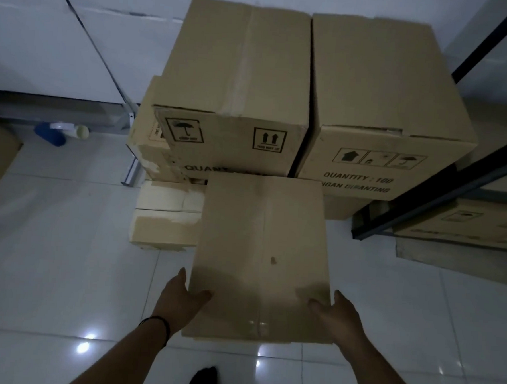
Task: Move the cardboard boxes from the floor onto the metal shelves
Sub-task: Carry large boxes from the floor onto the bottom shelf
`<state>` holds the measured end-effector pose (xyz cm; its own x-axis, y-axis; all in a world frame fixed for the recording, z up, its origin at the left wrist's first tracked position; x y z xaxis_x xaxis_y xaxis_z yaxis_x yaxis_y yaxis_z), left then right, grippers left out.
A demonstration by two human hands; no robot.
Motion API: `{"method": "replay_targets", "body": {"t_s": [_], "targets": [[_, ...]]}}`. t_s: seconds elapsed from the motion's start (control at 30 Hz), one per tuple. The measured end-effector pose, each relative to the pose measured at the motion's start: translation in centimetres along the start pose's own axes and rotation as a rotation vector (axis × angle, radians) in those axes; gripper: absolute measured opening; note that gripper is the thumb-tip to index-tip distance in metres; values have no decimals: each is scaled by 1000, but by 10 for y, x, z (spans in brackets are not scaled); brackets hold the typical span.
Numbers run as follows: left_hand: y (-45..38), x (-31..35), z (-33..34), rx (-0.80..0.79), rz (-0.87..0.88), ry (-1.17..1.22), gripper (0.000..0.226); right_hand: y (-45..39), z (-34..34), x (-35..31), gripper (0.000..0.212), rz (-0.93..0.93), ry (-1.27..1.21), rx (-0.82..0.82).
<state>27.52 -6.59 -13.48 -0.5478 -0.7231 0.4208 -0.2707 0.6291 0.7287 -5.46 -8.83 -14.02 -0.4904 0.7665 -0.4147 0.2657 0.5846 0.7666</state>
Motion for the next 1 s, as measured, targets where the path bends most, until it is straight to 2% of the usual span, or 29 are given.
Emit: {"method": "replay_targets", "body": {"t_s": [0.07,0.13,0.2,0.27,0.57,0.8,0.87,1.0], "targets": [[-8,-6,11,-15,-18,0,87,-10,8,9,90,17,-33,-16],[-14,-13,19,-24,-26,-6,75,-15,14,15,94,24,-33,-24],[-16,-17,25,-28,-30,-13,59,-17,17,18,92,11,-26,-20],[-18,-19,30,-24,-34,-11,54,-21,19,20,92,2,-26,-17],[-30,-26,35,-3,-72,141,85,-47,27,29,102,15,-153,-25],[-22,-35,36,11,-96,294,79,-38,17,34,77,-24,-322,-26],[-11,-35,33,-7,-92,301,85,-26,9,37,72,-33,-343,-6],[23,-34,32,-53,-100,284,78,6,-6,51,68,18,-335,1]]}}
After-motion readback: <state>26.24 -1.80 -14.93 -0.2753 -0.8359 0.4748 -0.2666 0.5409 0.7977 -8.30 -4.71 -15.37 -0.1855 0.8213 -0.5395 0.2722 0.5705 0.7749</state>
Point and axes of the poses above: each hand's wrist, its own y-axis away from the middle knuckle, its own z-axis out of the palm, x = y × z, the point moved 9 cm from there along -y, towards the middle knuckle, and after that the axes turned 8 degrees about -y, right-handed, at the moved point
